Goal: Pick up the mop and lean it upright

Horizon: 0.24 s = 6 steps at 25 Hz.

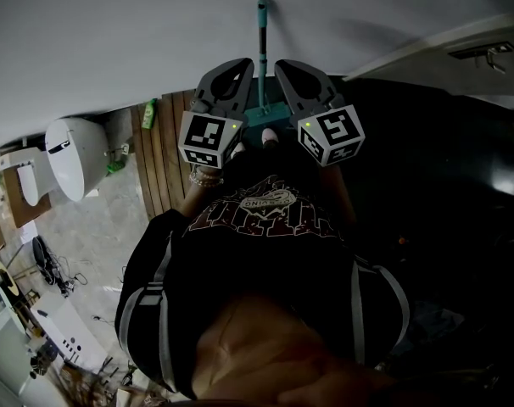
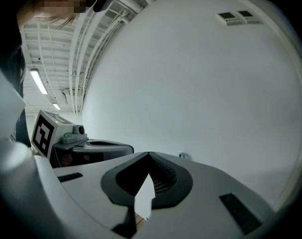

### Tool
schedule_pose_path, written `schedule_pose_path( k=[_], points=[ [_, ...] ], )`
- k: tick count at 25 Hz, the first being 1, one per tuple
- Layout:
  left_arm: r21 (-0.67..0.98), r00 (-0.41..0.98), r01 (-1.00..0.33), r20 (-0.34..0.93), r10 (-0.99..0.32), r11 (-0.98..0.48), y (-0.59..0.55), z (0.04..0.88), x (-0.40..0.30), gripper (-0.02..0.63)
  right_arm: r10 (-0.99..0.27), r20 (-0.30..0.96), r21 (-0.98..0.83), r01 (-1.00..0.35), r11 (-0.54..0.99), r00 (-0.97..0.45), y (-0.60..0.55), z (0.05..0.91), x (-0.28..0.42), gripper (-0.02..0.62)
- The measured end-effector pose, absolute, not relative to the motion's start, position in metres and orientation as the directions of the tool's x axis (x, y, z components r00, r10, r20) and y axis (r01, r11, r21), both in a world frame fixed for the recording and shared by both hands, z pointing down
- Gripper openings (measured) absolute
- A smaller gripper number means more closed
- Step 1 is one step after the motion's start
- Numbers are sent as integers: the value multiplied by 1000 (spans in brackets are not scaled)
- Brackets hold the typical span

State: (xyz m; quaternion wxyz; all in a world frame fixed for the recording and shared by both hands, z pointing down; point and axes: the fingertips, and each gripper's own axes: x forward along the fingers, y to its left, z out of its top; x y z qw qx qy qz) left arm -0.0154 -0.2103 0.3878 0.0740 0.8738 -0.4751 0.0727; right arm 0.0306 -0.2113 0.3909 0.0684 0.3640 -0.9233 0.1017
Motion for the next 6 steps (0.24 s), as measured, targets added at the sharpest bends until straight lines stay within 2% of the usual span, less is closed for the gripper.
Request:
schedule_pose_path(
  k=[6],
  points=[
    [57, 534, -844, 197, -822, -534, -212, 386, -17, 40, -653, 199, -135, -680, 720, -731, -214, 390, 28, 18]
  ],
)
